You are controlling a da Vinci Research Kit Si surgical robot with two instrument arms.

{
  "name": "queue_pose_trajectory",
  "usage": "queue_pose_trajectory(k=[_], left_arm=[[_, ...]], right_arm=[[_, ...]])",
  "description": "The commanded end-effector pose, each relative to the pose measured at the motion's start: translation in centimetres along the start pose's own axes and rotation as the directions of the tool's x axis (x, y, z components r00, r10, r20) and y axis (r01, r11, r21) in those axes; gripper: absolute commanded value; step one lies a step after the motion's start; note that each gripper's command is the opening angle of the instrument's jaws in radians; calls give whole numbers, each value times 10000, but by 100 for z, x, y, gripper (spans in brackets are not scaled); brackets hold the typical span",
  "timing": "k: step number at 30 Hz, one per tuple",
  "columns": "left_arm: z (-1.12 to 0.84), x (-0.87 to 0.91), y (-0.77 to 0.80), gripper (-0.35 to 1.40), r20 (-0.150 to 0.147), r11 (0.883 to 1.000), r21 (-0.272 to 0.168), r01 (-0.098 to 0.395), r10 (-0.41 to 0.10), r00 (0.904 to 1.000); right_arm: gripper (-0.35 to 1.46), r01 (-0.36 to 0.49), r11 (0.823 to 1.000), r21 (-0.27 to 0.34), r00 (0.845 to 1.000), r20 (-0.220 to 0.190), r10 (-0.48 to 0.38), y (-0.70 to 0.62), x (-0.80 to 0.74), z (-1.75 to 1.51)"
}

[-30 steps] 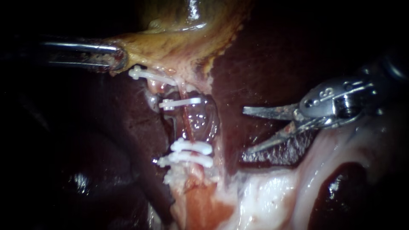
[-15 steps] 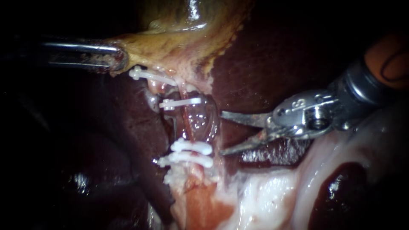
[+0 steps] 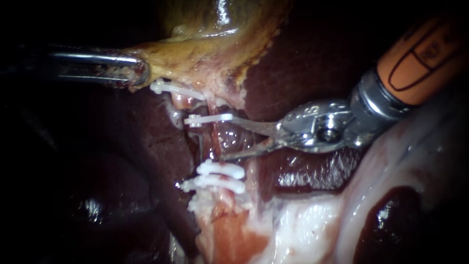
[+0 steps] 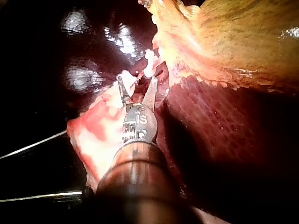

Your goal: Go to the cutting position right tube

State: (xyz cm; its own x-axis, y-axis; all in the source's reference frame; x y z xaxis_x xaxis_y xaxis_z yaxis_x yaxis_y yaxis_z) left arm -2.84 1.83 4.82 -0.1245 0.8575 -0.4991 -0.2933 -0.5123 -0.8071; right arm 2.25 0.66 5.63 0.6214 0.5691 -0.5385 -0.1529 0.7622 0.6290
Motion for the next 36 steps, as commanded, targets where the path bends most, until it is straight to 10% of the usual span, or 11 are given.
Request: queue_pose_trajectory(k=[1,17,36], left_arm=[[0,0,0,-35,0,10000,2,-3,3,10000],[0,0,0,-35,7,10000,-21,-5,5,10000],[0,0,1,-35,7,10000,-20,-4,4,10000]], right_arm=[[141,-28,10000,72,10000,32,27,0,0,4],[143,-437,9944,963,9989,-131,452,8,-1,70],[143,-730,9604,2690,9836,-1397,1139,3,19,80]])
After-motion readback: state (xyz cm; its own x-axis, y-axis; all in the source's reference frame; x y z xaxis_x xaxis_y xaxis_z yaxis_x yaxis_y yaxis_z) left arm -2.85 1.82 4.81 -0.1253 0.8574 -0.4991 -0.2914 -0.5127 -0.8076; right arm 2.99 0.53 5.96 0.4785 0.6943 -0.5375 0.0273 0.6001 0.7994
